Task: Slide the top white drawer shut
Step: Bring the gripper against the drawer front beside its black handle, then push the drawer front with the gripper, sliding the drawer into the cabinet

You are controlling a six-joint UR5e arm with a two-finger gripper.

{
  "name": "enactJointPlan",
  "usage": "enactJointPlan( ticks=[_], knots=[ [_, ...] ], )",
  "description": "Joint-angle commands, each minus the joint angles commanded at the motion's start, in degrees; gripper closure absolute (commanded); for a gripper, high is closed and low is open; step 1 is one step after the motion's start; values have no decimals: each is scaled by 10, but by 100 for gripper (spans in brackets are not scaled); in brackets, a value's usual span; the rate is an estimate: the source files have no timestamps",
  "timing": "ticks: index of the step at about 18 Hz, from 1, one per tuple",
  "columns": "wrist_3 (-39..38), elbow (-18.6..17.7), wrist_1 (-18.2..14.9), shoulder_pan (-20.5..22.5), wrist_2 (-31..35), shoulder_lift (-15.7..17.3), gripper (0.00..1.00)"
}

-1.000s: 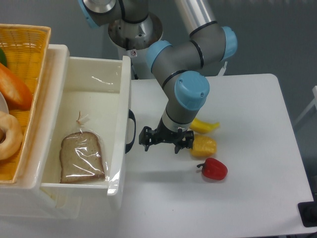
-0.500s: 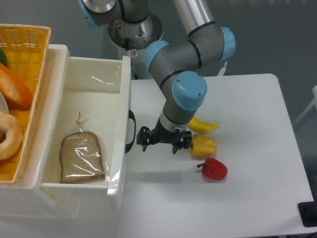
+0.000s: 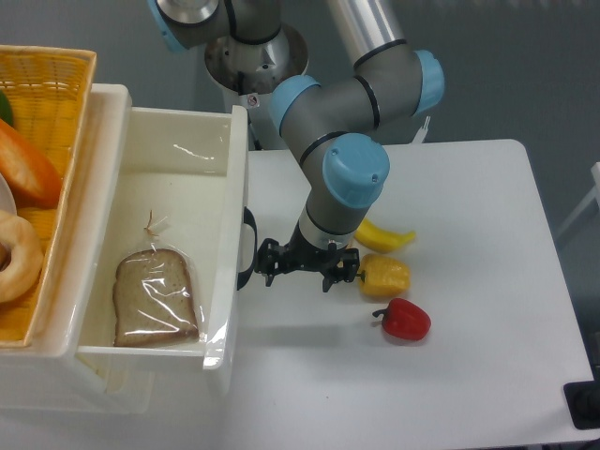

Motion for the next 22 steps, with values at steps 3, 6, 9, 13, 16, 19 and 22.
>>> enactJointPlan(
  ticks=[3,6,9,13,16,19,22],
  knots=[
    [-3,1,0,-4,-4,2,0],
    [-5,1,0,-9,-4,3,0],
    [-5,1,-10,-12,-4,5,0],
    [-5,1,-11,-19,-4,11,0],
    [-6,1,-11,-29,-5,12,0],
    [-5,0,-11,-35,-6,13,0],
    [-5,0,-11,-45,-6,13,0]
  ],
)
